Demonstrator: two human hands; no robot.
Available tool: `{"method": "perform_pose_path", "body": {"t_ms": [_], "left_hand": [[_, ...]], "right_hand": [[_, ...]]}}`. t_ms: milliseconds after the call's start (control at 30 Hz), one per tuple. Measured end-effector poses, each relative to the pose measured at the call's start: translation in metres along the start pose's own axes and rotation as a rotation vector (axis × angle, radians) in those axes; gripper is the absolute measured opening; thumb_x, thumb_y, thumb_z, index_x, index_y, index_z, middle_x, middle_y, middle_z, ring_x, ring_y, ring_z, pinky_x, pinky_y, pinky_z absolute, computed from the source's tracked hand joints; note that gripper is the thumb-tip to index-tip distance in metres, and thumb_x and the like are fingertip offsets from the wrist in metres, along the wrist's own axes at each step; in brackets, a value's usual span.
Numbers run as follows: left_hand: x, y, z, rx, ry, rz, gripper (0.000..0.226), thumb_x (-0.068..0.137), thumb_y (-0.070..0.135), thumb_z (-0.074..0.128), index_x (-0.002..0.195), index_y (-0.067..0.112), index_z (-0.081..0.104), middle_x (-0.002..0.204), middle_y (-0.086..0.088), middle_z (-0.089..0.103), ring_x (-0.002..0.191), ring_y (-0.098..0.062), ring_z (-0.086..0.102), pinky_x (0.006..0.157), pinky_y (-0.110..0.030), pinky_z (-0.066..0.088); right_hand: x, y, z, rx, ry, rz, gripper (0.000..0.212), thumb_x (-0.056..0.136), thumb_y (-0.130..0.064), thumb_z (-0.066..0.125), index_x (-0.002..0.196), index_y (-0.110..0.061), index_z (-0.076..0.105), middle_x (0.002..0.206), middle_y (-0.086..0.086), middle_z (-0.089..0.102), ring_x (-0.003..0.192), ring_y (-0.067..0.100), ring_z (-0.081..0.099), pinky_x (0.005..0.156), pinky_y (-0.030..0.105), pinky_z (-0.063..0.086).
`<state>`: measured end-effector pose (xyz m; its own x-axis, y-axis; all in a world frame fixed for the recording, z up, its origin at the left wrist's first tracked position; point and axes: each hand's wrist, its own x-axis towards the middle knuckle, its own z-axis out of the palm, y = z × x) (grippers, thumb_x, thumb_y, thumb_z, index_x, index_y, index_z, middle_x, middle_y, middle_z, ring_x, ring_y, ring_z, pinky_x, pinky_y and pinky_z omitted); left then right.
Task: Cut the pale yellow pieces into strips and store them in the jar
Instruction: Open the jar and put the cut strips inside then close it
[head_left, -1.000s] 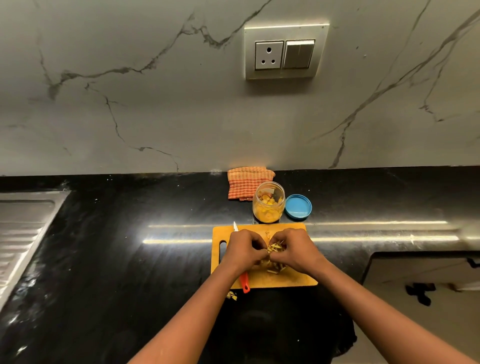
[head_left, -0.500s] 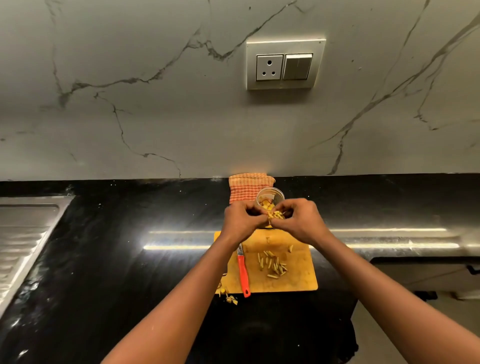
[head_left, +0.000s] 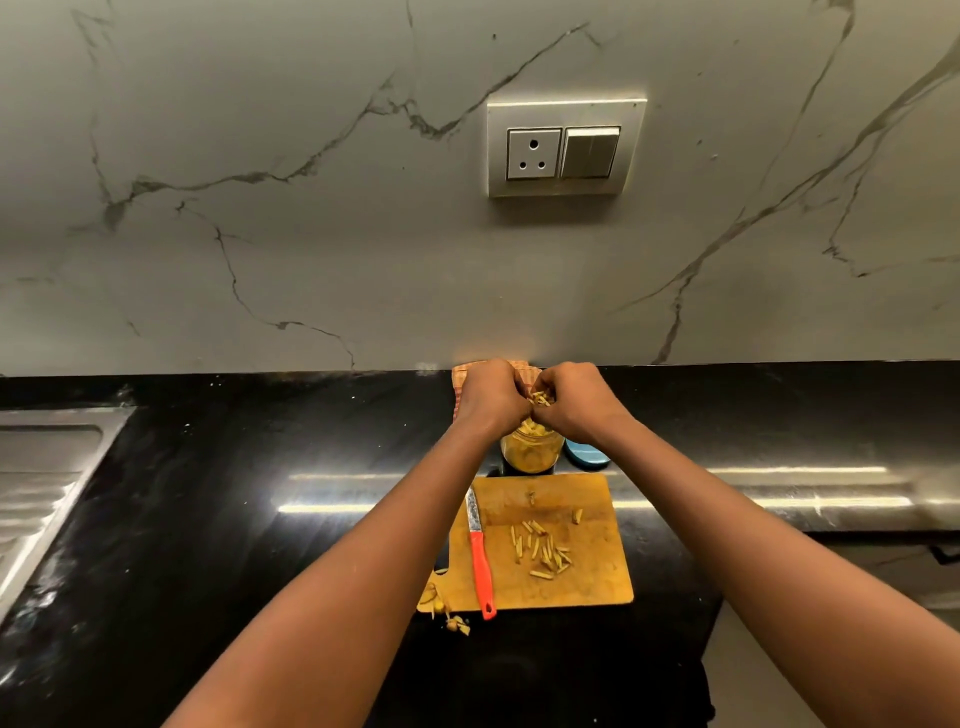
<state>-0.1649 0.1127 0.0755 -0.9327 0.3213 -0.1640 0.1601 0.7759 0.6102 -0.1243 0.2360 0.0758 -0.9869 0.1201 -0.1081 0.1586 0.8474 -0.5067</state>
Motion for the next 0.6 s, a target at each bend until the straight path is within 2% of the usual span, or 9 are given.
{"method": "perform_pose_path", "body": {"t_ms": [67, 233, 367, 500, 600], "left_hand": [[0.001, 0.003, -0.001, 0.054, -0.022, 0.013, 0.007, 0.073, 0.001, 0.073, 0.077, 0.006, 0.074, 0.076, -0.01, 0.07, 0.074, -0.021, 0.067, 0.069, -0.04, 0.06], [0.003, 0.003, -0.002, 0.098, -0.062, 0.029, 0.018, 0.074, 0.003, 0.076, 0.092, 0.006, 0.075, 0.089, -0.01, 0.072, 0.082, -0.021, 0.067, 0.075, -0.039, 0.06], [0.0, 0.0, -0.002, 0.07, -0.035, 0.027, 0.023, 0.075, 0.002, 0.076, 0.097, 0.008, 0.075, 0.09, -0.008, 0.072, 0.083, -0.02, 0.067, 0.076, -0.039, 0.061], [-0.008, -0.004, -0.005, -0.016, 0.029, 0.051, 0.024, 0.076, -0.002, 0.073, 0.096, 0.01, 0.076, 0.091, -0.006, 0.073, 0.084, -0.016, 0.068, 0.078, -0.035, 0.06], [-0.02, -0.006, -0.009, -0.114, 0.083, 0.081, 0.014, 0.078, 0.006, 0.075, 0.091, 0.011, 0.077, 0.084, -0.002, 0.072, 0.076, -0.011, 0.068, 0.076, -0.033, 0.06]], "right_hand": [[0.002, -0.002, 0.001, -0.053, -0.032, 0.012, 0.02, 0.075, -0.015, 0.077, 0.093, -0.01, 0.07, 0.084, 0.004, 0.067, 0.074, 0.017, 0.063, 0.068, 0.031, 0.057], [0.004, -0.007, 0.0, -0.091, -0.078, 0.016, 0.02, 0.072, -0.014, 0.079, 0.089, -0.011, 0.068, 0.082, 0.004, 0.064, 0.073, 0.017, 0.061, 0.066, 0.029, 0.056], [0.003, -0.007, -0.002, -0.093, -0.075, 0.0, 0.025, 0.077, -0.011, 0.075, 0.101, -0.011, 0.069, 0.092, 0.004, 0.066, 0.081, 0.018, 0.063, 0.072, 0.029, 0.057], [0.0, -0.007, -0.006, -0.064, -0.02, -0.036, 0.023, 0.083, -0.004, 0.065, 0.104, -0.009, 0.071, 0.089, 0.005, 0.069, 0.075, 0.017, 0.063, 0.067, 0.026, 0.054], [-0.009, -0.005, -0.01, 0.007, 0.045, -0.043, 0.021, 0.085, -0.006, 0.063, 0.103, -0.01, 0.073, 0.087, 0.004, 0.07, 0.072, 0.012, 0.063, 0.066, 0.023, 0.054]]}}
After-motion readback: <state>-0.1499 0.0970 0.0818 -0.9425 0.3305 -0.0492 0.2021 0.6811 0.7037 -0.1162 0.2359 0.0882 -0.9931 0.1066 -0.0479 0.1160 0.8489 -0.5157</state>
